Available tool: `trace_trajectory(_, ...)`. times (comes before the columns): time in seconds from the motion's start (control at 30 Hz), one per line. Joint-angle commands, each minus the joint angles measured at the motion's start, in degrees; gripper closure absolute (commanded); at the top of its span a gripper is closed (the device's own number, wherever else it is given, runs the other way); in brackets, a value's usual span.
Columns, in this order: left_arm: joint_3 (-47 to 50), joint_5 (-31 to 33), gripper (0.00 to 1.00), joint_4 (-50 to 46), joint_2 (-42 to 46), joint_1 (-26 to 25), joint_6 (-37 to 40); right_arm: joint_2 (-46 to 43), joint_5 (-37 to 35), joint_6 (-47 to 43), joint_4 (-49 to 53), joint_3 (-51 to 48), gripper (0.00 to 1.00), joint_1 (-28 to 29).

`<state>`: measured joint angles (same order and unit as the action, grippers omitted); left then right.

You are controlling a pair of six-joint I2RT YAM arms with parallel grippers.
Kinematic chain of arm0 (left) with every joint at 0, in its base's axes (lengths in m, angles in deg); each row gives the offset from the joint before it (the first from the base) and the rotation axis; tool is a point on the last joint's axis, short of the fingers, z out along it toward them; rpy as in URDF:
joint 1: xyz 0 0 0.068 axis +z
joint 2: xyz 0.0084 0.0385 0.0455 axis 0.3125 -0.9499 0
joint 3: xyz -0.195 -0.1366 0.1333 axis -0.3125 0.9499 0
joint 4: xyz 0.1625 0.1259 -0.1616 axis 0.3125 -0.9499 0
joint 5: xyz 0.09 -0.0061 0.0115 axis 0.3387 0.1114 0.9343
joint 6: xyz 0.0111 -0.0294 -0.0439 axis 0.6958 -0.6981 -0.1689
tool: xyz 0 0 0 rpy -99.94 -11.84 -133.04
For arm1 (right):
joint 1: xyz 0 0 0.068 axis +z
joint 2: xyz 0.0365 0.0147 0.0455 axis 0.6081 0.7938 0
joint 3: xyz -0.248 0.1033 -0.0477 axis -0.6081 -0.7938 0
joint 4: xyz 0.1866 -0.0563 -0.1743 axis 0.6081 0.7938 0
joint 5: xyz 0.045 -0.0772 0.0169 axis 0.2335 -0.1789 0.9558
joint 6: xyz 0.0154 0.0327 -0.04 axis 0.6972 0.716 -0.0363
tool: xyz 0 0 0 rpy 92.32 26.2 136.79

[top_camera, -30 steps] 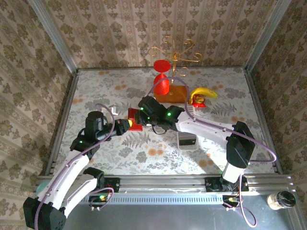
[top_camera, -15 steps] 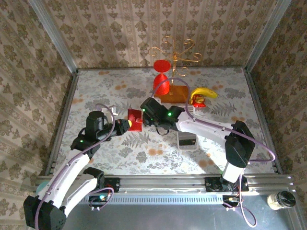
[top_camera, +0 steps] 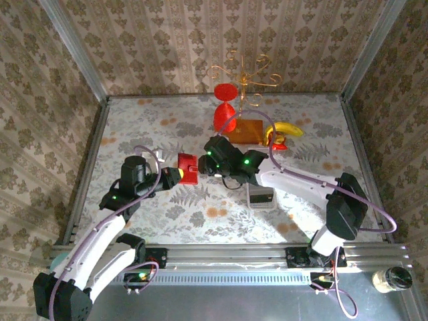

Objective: Put the credit cards into the card holder
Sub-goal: Open the button on the card holder, then open the card holder at the center of the table.

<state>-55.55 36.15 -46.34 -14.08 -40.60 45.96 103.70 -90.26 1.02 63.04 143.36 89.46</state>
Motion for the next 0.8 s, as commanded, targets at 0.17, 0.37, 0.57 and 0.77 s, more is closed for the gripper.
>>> trace_trajectory(0.17, 1.84, -0.41, 1.0, 3.43, 1.07, 0.33, -0.8, -0.25, 4.48, 2.58, -1.85, 1.54, 0.55, 0.81)
trace_trajectory(0.37, 2.56, -0.89, 1.0, 4.57, 2.04, 0.33, -1.2, 0.8, 6.54, 4.77, -4.36, 1.75, 0.55, 0.9)
trace_trajectory(0.57, 2.63, -1.25, 1.0, 5.19, 2.22, 0.33, -1.33, 2.8, 6.89, 5.38, -3.96, 3.0, 0.55, 1.16)
trace_trajectory(0.77, 2.92, -1.6, 1.0, 5.63, 2.3, 0.33, -1.64, 4.39, 7.89, 5.8, -4.52, 4.65, 0.56, 1.43)
